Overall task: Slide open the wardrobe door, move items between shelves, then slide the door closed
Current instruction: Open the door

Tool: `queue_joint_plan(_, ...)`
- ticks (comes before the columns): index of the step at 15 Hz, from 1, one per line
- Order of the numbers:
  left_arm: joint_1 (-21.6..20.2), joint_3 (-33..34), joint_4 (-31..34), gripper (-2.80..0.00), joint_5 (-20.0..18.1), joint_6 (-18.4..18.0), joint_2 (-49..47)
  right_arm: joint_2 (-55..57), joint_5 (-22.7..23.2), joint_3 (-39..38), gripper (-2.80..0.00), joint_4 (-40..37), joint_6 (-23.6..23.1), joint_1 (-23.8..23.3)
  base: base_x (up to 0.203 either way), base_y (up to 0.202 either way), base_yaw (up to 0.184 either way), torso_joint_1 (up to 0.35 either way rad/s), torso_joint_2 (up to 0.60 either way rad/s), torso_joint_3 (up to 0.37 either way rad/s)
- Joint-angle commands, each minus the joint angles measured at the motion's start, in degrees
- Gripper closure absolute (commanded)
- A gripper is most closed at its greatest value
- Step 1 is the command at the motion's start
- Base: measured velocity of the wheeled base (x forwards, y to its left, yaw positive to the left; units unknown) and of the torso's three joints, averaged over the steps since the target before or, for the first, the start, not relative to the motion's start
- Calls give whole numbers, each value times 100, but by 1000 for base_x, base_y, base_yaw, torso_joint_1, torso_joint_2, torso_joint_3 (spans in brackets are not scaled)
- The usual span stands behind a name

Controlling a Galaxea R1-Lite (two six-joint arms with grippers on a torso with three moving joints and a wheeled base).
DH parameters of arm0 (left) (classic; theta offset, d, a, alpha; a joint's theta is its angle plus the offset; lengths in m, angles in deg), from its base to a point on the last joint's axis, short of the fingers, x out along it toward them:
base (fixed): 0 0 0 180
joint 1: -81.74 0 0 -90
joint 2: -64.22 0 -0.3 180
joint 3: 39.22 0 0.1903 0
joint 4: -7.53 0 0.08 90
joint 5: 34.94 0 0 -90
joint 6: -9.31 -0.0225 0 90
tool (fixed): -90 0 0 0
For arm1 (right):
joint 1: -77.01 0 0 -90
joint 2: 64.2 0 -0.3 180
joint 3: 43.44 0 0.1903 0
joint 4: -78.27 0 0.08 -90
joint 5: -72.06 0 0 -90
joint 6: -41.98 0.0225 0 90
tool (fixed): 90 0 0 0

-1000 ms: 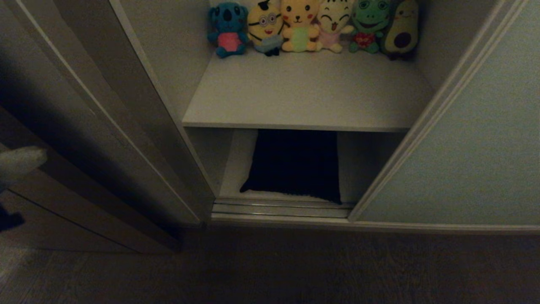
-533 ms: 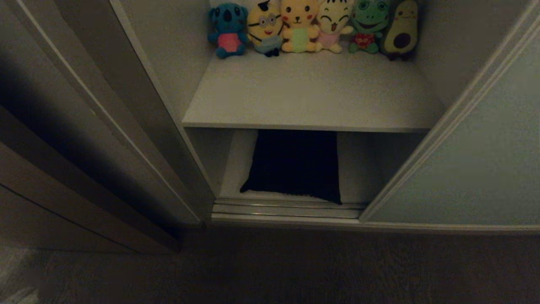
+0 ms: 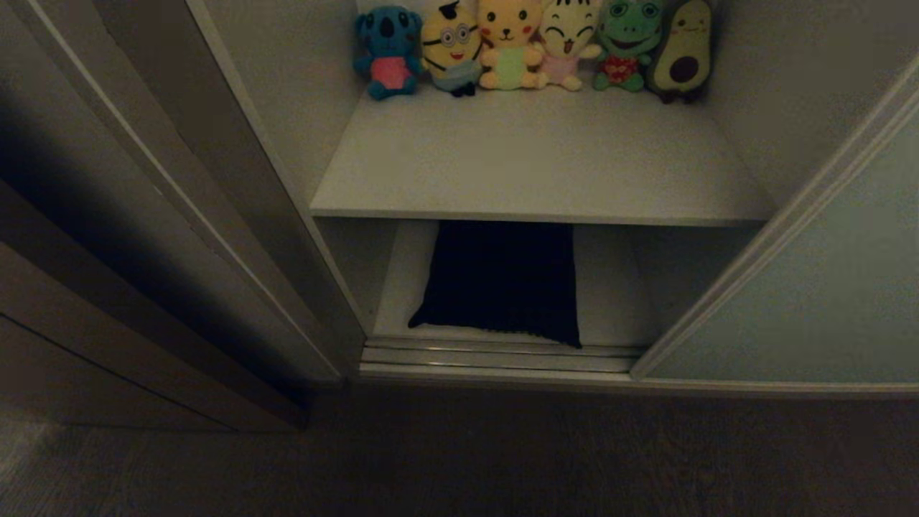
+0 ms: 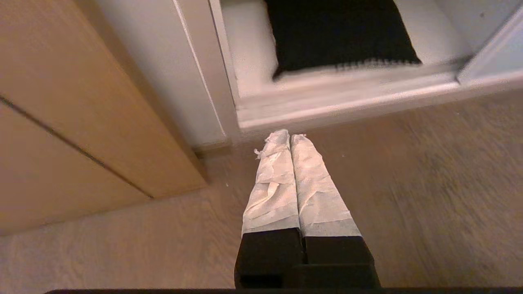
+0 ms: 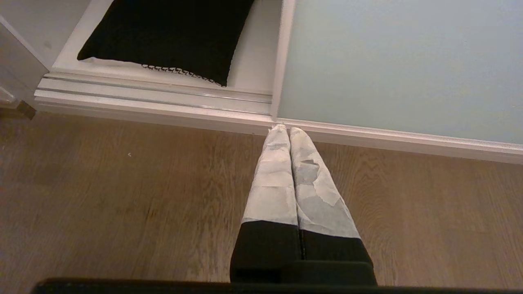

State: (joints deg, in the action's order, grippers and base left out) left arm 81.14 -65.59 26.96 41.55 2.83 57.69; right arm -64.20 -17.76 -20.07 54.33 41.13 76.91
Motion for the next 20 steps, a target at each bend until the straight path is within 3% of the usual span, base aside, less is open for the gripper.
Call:
queue_joint_plan(1, 31, -23, 564, 0, 211, 315, 645, 9, 0, -3, 0, 5, -3, 1, 0, 0, 0, 0, 0, 0)
queue_joint_plan(3, 33, 0, 741, 0, 908, 544, 633, 9, 1, -1, 0, 3, -3, 1, 0, 0, 0, 0, 0, 0)
queue_joint_plan(4, 33, -80, 972, 0, 953, 540, 635, 6, 8, -3, 0, 3, -3, 1, 0, 0, 0, 0, 0, 0)
queue_joint_plan(6, 33, 148, 808, 0, 1330, -4, 636, 9, 8, -1, 0, 3, -3, 1, 0, 0, 0, 0, 0, 0)
queue_joint_plan(8, 33, 196, 673, 0, 1169, -22, 644, 9, 8, -6, 0, 5, -3, 1, 0, 0, 0, 0, 0, 0)
queue_joint_plan(20, 33, 203, 639, 0, 1175, -12, 645, 9, 6, -2, 0, -1, -3, 1, 0, 0, 0, 0, 0, 0)
